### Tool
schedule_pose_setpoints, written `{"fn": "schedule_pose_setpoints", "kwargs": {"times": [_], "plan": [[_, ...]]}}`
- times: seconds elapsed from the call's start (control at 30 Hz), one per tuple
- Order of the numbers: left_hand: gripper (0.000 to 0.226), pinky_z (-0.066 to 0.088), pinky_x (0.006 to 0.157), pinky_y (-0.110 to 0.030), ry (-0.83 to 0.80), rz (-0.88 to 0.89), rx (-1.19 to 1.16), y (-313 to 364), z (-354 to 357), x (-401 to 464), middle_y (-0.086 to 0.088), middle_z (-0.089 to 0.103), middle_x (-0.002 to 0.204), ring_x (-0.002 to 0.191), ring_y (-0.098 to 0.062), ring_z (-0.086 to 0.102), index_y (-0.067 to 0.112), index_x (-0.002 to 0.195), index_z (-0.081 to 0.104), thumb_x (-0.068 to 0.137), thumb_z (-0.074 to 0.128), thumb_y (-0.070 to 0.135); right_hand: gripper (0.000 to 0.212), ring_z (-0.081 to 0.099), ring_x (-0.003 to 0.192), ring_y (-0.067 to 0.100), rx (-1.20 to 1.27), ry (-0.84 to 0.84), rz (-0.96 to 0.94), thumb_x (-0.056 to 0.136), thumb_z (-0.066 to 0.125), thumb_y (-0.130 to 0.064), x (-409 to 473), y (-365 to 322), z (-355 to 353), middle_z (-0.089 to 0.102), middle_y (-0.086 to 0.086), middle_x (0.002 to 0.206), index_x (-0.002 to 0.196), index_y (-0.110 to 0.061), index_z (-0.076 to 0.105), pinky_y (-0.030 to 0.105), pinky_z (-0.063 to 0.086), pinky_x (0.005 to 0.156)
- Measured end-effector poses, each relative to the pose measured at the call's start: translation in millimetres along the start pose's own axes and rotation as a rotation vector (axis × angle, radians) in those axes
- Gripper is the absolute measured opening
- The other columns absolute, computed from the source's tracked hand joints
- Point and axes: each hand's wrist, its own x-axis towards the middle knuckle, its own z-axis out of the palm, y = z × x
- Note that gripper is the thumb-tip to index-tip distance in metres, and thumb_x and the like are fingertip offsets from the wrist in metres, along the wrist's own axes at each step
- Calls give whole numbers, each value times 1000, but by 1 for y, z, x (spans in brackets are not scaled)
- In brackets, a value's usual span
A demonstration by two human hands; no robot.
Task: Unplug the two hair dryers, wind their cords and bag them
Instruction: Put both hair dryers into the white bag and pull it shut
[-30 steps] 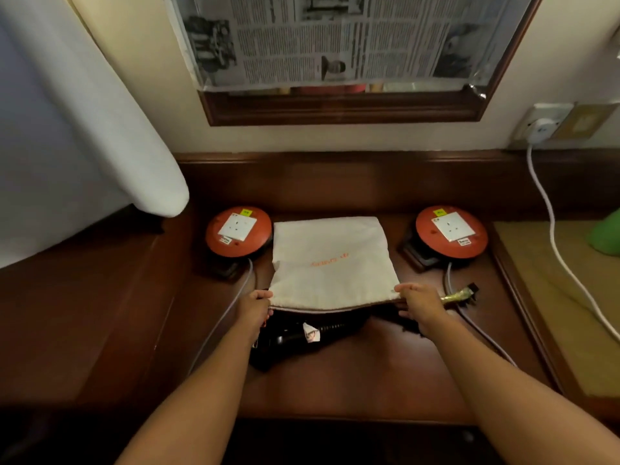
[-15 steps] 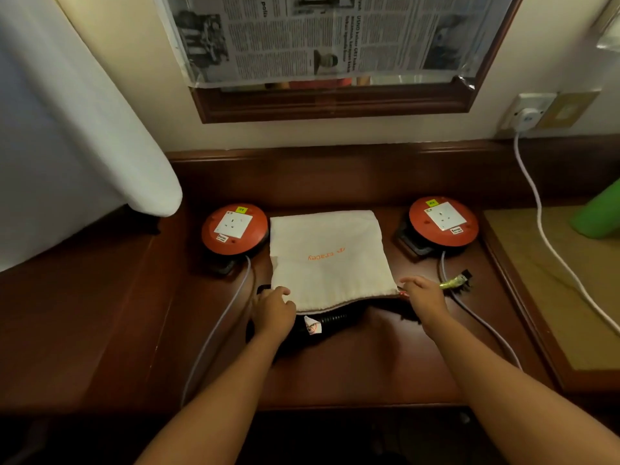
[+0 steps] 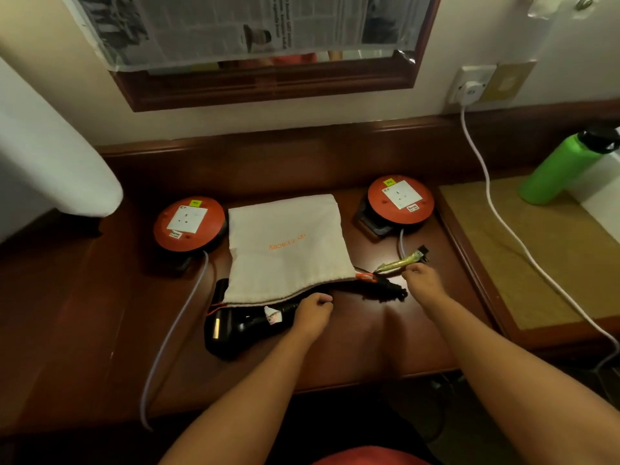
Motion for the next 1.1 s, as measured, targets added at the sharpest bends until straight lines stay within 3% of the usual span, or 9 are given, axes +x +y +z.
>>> {"fn": "schedule_pose_setpoints", "kwargs": {"times": [0.1, 0.23, 0.3, 0.43, 0.5, 0.67, 0.8, 0.97, 1.1], "plan": [[30, 42, 67, -27, 27, -106, -71, 2, 28, 13, -15, 64, 96, 75, -20, 54, 7, 121, 60, 92, 56, 14, 24, 53, 92, 27, -6, -51, 42, 94, 50, -14, 26, 9, -9, 58, 12, 101, 112, -4, 60, 38, 44, 83], [45, 52, 78, -39, 191, -249, -231, 5, 61, 33, -24, 61, 116, 92, -36, 63, 10, 137, 45, 94, 56, 17, 27, 55, 83, 26, 58, -117, 167, 93, 52, -19, 63, 20, -11, 61, 13, 96, 113, -1, 60, 34, 43, 72], [43, 48, 92, -45, 283, -279, -286, 6, 74, 40, -22, 60, 121, 108, -40, 59, 7, 134, 47, 93, 56, 16, 29, 55, 73, 23, 155, -139, 271, 92, 54, -20, 79, 24, -8, 59, 10, 85, 114, -2, 59, 35, 46, 64], [28, 52, 84, -37, 475, -342, -553, 15, 91, 44, -13, 62, 99, 84, -27, 61, 11, 121, 49, 94, 56, 17, 37, 61, 78, 23, 320, -132, 411, 89, 62, -35, 102, 22, 9, 63, 11, 94, 111, -5, 59, 35, 55, 71], [35, 50, 94, -47, 562, -343, -567, 14, 99, 51, -18, 60, 115, 101, -34, 62, 11, 123, 47, 92, 59, 21, 45, 62, 82, 27, 364, -58, 428, 84, 68, -38, 109, 16, 19, 63, 11, 100, 112, -5, 56, 38, 55, 70], [62, 46, 99, -50, 673, -298, -481, 22, 108, 51, -20, 51, 132, 115, -36, 56, 12, 145, 28, 92, 59, 18, 42, 63, 97, 33, 339, 78, 402, 84, 62, -12, 124, 5, 36, 63, 13, 114, 120, -7, 42, 44, 54, 86], [74, 42, 102, -45, 694, -291, -393, 20, 105, 53, -28, 40, 138, 120, -42, 50, 15, 153, 13, 93, 56, 15, 38, 60, 93, 30, 289, 45, 257, 87, 54, -6, 124, 2, 41, 60, 14, 113, 122, -6, 38, 33, 47, 76], [76, 49, 90, -61, 632, -303, -397, -15, 97, 78, -35, 46, 131, 108, -50, 57, 34, 151, 9, 88, 51, 22, 45, 62, 90, 29, 220, -129, -148, 87, 46, -4, 111, 7, 49, 59, 6, 103, 128, -20, 39, 41, 53, 77], [76, 50, 88, -61, 605, -271, -379, -8, 90, 70, -36, 48, 127, 102, -50, 59, 33, 151, 13, 88, 50, 12, 59, 50, 119, 27, -67, -290, -433, 90, 45, -3, 102, 5, 57, 49, 13, 135, 145, -12, 29, 31, 41, 97]]}}
